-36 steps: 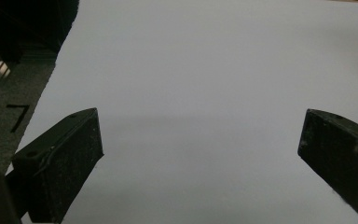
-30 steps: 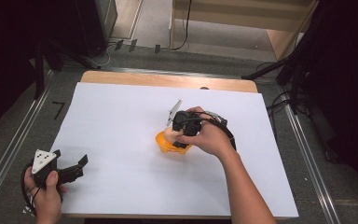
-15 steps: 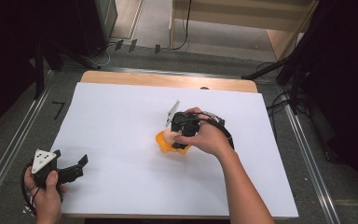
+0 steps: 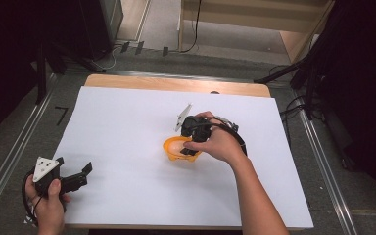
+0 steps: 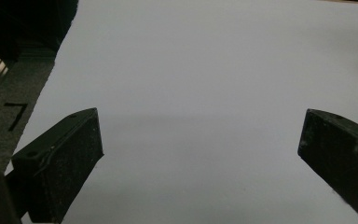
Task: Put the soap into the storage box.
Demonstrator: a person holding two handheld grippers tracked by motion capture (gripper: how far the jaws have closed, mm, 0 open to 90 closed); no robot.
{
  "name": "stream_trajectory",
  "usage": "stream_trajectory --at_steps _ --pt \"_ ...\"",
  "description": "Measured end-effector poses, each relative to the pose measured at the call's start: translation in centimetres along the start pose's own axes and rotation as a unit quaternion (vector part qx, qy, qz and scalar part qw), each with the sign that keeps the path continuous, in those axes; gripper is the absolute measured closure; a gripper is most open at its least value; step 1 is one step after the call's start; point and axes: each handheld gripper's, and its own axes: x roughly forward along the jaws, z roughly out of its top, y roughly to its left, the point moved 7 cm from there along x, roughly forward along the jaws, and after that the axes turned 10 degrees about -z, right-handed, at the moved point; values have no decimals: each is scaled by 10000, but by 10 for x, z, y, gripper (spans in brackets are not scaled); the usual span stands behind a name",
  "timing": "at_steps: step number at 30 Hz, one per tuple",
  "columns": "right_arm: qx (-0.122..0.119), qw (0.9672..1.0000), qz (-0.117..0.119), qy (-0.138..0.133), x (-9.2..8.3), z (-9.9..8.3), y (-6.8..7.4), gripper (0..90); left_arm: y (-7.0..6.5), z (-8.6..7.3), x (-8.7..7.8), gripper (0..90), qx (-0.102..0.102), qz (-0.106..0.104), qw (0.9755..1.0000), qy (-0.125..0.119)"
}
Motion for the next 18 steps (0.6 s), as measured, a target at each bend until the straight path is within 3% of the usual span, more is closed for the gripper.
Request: stream_trajectory --at_steps 9,18 --pt "121 9998 -132 -65 -8 -12 -5 321 0 0 0 1 7 9 10000 9" --pt "485 9985 -199 -157 -18 -40 -9 311 0 0 0 1 19 15 10000 10"
